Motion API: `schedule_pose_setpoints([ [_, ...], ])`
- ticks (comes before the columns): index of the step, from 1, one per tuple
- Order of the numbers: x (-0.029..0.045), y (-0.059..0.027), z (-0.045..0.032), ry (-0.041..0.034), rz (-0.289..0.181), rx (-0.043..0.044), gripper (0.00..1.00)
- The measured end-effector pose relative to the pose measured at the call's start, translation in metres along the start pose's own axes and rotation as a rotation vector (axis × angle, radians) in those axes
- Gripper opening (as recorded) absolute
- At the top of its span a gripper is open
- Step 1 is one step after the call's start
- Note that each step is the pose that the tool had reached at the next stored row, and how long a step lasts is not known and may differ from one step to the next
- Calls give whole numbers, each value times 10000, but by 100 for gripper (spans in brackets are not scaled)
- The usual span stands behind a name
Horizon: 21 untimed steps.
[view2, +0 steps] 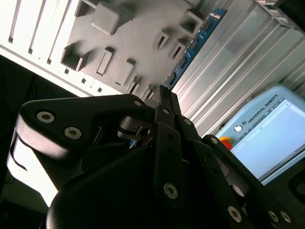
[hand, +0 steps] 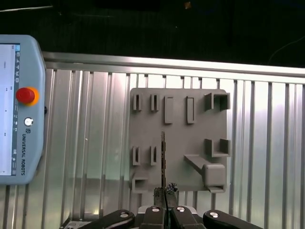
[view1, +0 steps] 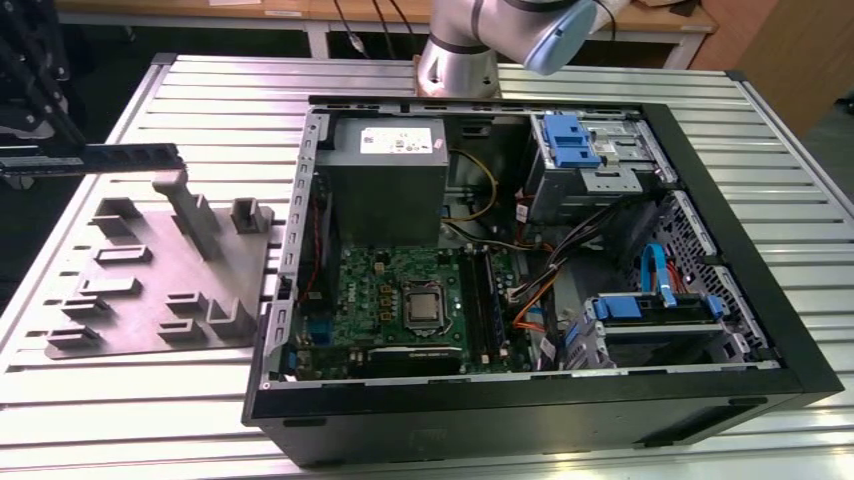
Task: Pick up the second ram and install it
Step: 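Pick up the second ram and move it above second insertion slot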
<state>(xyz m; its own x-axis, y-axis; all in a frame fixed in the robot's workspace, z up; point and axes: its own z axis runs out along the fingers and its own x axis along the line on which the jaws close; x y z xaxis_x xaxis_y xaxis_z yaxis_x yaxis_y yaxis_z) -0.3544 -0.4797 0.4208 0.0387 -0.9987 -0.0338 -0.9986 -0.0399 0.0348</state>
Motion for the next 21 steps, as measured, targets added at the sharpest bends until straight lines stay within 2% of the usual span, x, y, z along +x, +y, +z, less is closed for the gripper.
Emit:
schedule_pose_setpoints([
  [12,10,-264,-9,0,0,-1,12],
  [21,17,-428,-15,1,0,-2,12],
])
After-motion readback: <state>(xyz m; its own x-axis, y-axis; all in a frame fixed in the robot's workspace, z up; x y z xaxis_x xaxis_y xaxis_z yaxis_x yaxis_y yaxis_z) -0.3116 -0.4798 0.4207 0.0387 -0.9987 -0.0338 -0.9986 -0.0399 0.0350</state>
